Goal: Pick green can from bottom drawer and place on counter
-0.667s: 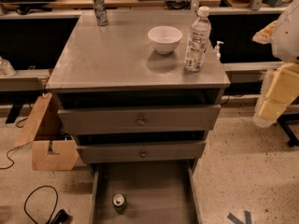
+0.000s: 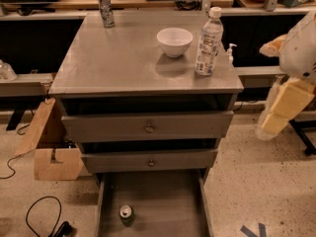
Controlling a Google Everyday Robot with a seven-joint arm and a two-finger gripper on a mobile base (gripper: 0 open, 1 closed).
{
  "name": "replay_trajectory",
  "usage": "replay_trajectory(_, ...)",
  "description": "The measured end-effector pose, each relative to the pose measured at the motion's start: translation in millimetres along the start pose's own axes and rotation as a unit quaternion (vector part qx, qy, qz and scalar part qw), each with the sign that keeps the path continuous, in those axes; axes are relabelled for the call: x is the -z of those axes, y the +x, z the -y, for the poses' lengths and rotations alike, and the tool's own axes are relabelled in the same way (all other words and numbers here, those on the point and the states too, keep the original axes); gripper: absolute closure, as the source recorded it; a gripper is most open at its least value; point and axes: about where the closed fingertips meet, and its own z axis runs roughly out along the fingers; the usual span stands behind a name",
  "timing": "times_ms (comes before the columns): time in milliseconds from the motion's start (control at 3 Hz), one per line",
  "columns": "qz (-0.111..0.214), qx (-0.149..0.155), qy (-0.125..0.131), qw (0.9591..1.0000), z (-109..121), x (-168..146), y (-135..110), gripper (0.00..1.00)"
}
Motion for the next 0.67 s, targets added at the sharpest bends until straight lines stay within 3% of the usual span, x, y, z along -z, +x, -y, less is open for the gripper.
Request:
replay_trajectory(333, 0.075, -0.02, -0.034, 0.9964, -30.7, -61.9, 15.7, 0.0)
replay_trajectory(667, 0.167, -0.044, -0.074, 0.9822, -75.7, -140.6, 24.0, 0.0)
